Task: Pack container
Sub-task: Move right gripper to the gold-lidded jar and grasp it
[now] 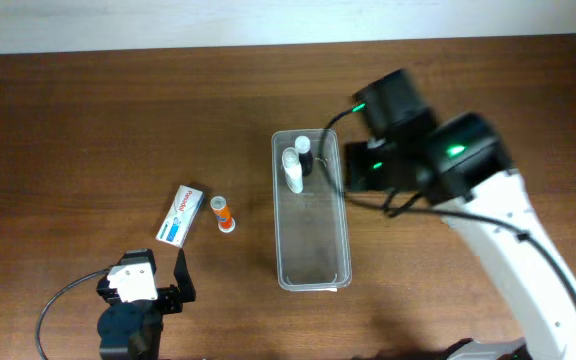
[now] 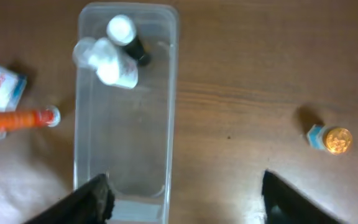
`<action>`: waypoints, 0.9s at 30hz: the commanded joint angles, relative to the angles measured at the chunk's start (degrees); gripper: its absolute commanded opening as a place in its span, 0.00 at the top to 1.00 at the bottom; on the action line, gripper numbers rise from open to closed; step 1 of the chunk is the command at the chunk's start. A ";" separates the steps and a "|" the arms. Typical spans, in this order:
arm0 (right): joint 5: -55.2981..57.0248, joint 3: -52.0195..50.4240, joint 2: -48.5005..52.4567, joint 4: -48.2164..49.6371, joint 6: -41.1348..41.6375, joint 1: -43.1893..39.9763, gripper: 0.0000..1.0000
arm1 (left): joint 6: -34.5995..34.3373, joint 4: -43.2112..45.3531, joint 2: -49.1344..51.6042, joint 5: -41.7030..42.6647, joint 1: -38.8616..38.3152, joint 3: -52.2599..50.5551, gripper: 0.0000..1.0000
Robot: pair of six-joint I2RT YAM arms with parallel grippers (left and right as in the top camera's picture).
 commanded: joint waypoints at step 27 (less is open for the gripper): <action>-7.96 -28.74 -0.33 8.98 -2.36 -35.23 0.17 | 0.87 0.26 -0.50 0.81 -0.22 -0.04 0.01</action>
